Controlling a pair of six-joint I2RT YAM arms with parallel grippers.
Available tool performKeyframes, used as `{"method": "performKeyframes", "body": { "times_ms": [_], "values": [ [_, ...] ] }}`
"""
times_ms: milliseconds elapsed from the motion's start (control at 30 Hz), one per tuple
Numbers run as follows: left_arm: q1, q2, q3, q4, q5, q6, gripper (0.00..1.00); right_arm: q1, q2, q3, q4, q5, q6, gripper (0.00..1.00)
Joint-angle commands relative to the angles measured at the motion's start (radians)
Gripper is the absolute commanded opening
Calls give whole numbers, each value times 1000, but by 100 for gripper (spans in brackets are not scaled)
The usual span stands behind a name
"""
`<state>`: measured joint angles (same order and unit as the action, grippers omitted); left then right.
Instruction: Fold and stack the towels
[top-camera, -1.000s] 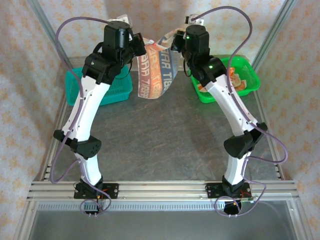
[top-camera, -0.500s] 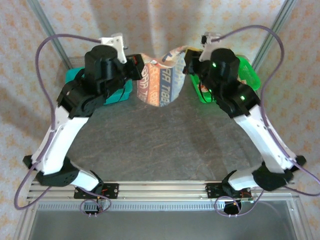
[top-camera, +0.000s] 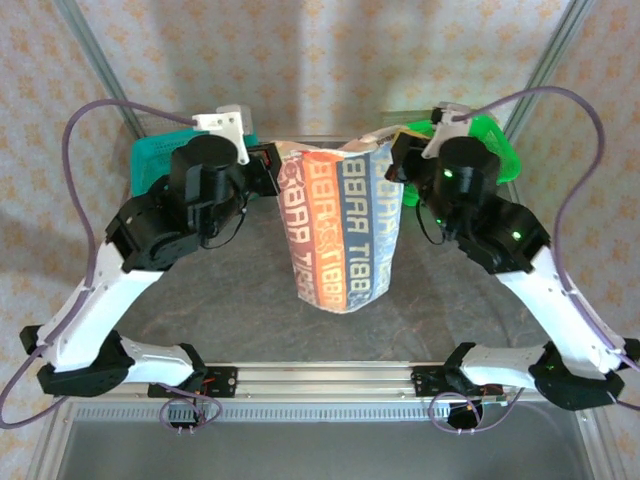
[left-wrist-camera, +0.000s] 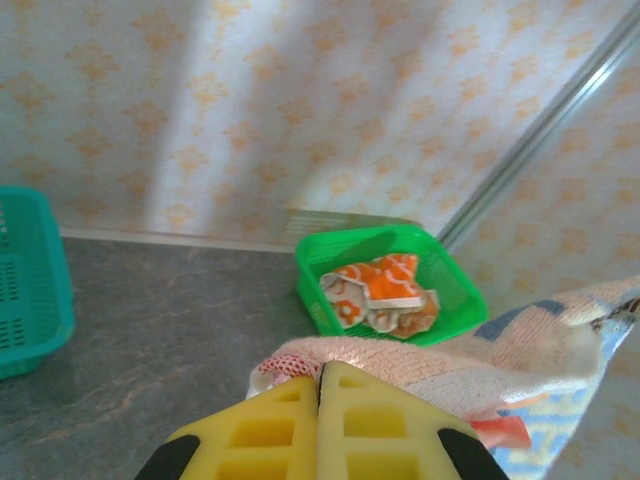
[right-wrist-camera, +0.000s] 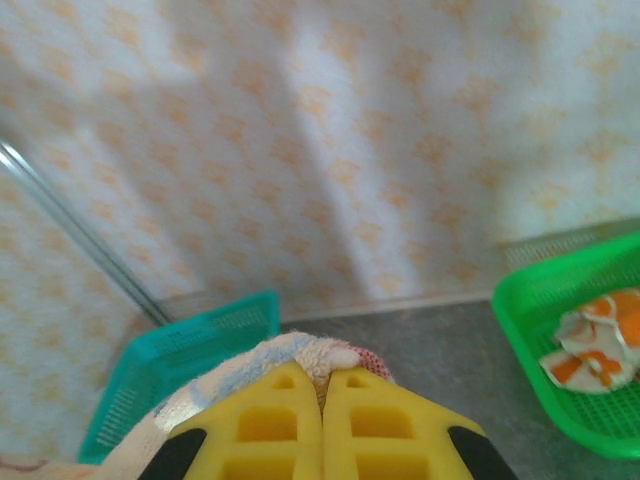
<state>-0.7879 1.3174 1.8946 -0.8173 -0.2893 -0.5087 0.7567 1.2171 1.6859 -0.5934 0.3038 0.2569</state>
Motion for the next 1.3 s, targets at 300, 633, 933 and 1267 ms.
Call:
{"method": "performKeyframes", "body": {
  "times_ms": [300, 633, 933, 1267],
  "values": [
    [356, 429, 105, 29, 177, 8, 0, -272, 583, 271, -47, -270, 61, 0],
    [442, 815, 312, 26, 297, 9, 0, -357, 985, 565, -104, -375, 23, 0],
    [441, 761, 76, 85, 385, -46, 0, -362, 889, 274, -13, -444, 38, 2],
    [437, 505, -374, 242, 424, -139, 0, -339, 653, -128, 94, -475, 86, 3]
  ]
}}
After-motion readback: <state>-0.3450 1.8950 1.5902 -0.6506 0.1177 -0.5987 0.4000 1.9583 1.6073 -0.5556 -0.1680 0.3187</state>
